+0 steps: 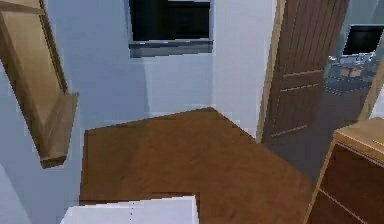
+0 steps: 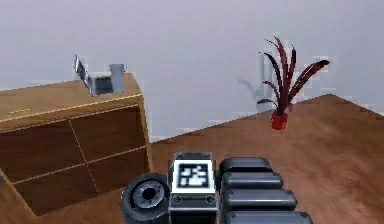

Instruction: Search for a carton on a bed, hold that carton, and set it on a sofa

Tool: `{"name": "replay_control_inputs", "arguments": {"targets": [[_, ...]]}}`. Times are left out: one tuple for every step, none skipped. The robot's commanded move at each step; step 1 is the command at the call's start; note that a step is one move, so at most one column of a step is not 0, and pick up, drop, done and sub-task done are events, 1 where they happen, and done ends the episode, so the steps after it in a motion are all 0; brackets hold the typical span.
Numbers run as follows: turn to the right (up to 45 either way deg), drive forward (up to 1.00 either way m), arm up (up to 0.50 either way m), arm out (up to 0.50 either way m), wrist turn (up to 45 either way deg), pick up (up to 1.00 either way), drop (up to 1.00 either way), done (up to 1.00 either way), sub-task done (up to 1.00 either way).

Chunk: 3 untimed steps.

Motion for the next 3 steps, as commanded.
{"name": "replay_control_inputs", "arguments": {"targets": [[0.0, 1.00, 0.00, 0.00, 0.0, 0.00, 0.00, 0.00, 0.00], [-15.0, 0.00, 0.00, 0.00, 0.0, 0.00, 0.00, 0.00, 0.00], [0.0, 0.15, 0.00, 0.00, 0.0, 0.00, 0.00, 0.00, 0.00]]}}
